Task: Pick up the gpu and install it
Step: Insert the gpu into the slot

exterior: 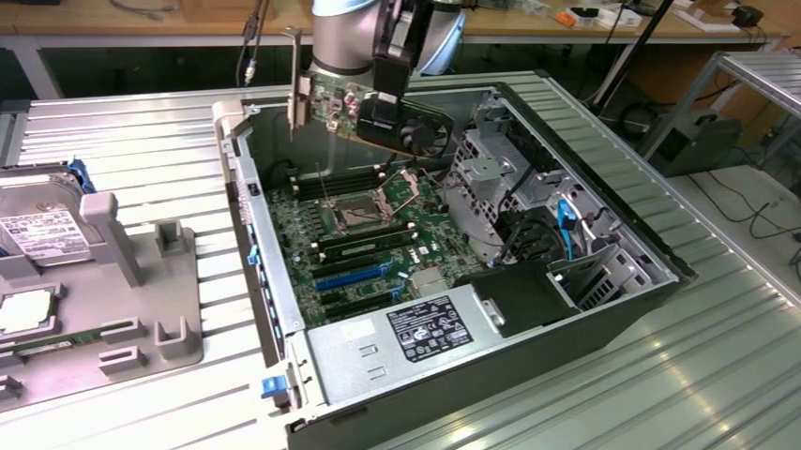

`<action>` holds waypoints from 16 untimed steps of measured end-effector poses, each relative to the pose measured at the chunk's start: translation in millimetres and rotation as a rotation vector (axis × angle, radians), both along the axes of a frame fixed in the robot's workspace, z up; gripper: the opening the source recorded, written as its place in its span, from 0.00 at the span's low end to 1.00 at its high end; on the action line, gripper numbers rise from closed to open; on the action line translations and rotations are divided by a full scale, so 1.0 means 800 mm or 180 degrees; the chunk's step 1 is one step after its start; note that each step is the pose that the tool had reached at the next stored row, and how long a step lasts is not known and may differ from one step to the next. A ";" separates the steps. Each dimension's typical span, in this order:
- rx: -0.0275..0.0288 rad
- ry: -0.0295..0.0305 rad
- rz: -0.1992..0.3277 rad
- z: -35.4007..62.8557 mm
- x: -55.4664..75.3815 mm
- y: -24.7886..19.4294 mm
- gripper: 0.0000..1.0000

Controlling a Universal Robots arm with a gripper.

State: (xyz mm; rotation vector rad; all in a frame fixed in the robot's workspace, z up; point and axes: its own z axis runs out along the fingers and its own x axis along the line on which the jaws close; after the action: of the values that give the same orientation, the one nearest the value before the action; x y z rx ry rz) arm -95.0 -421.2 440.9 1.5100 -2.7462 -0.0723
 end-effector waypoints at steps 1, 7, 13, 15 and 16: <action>0.0000 0.0000 0.0046 0.000 0.000 0.0000 0.27; 0.0000 0.0000 0.0179 0.000 0.000 0.0000 0.27; 0.0000 0.0000 0.0333 0.000 0.000 0.0000 0.27; 0.0000 0.0000 0.0371 0.000 0.000 0.0000 0.27; 0.0000 0.0000 0.0395 0.000 0.000 0.0000 0.27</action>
State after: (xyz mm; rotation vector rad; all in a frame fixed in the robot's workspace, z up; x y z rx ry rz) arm -94.7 -421.2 440.9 1.6760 -2.6449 -0.0715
